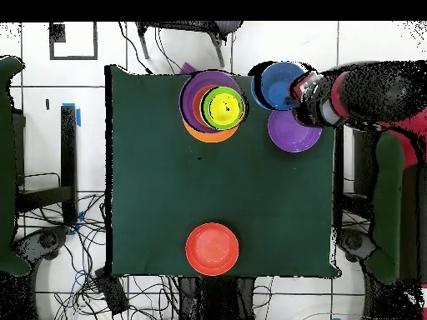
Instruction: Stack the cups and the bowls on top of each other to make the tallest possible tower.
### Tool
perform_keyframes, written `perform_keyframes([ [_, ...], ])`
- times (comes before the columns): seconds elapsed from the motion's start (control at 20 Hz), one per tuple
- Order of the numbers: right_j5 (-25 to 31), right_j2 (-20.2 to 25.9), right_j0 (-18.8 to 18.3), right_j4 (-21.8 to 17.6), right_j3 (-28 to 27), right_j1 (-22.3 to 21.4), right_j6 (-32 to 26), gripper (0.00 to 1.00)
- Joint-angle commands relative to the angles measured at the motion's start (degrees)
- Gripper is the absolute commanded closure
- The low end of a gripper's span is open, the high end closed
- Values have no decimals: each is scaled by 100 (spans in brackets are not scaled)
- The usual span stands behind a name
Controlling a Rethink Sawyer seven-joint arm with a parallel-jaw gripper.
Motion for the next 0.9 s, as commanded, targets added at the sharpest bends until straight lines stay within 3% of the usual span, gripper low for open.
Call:
perform_keyframes([
  [0.05, -447, 195, 322, -23, 136, 345, -658, 100],
  [0.7, -1079, 85, 589, 38, 362, 200, -170, 100],
  [0.9, -1029, -26, 727, 40, 276, 151, -60, 100],
])
